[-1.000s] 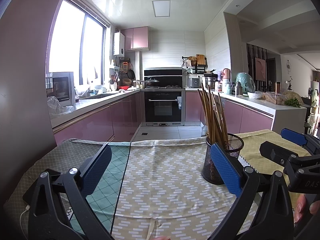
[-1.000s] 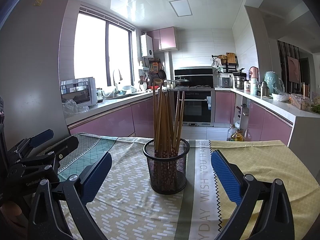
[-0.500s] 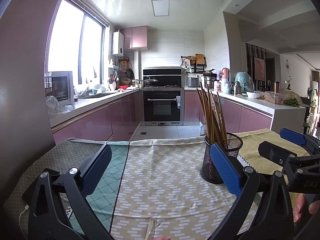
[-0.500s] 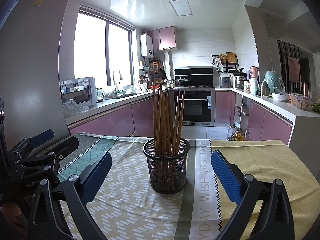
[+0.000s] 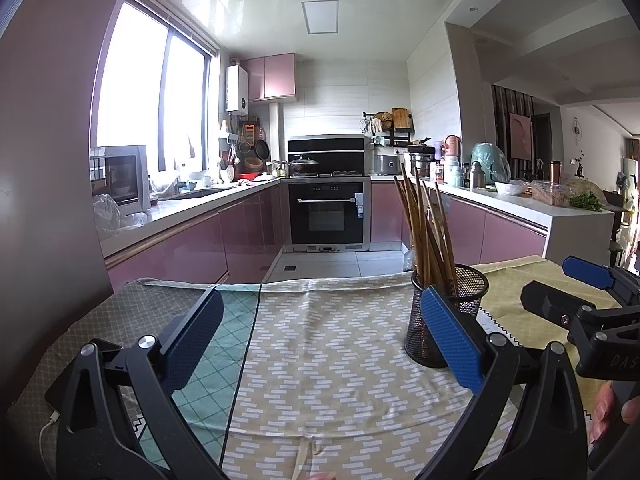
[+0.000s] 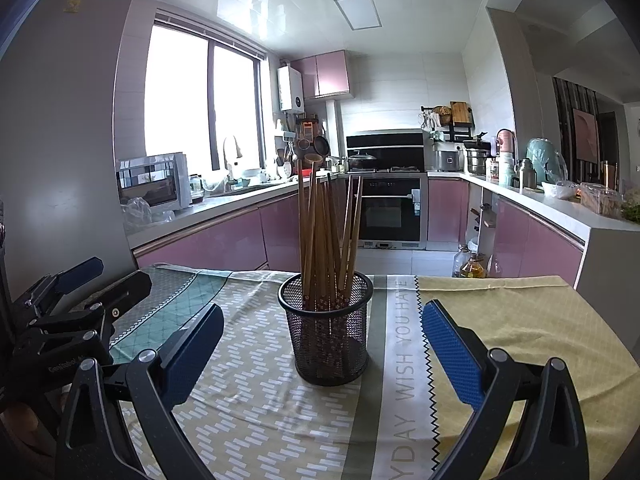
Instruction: Organize utensils
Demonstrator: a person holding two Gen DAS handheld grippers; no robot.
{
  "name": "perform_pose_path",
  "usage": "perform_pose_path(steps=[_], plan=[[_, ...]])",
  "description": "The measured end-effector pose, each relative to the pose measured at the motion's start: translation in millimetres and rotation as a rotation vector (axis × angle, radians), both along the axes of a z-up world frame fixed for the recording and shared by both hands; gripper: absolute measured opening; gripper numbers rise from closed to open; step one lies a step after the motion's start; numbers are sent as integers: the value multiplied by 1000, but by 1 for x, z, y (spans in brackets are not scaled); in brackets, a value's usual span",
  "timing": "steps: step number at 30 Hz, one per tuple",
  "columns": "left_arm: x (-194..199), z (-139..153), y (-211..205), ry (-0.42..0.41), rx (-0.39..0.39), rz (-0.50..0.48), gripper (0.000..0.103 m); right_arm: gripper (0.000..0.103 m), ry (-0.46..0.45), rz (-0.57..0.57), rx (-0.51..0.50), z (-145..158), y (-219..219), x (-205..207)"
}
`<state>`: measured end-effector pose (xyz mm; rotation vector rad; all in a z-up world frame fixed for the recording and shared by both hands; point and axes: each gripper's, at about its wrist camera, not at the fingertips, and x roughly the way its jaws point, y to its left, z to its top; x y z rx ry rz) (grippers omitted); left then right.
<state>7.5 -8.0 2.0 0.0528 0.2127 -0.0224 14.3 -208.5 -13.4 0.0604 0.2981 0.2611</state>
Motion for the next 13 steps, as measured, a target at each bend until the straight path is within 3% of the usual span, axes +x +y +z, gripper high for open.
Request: perform_pose_path(steps=[6,13], plan=[[4,-3,-1,15,9,-6,97,96,20,-8,4,-5,-3,4],[19,-13,1,89,-1,-10,97,96,41,-26,-2,-8,-9,11]])
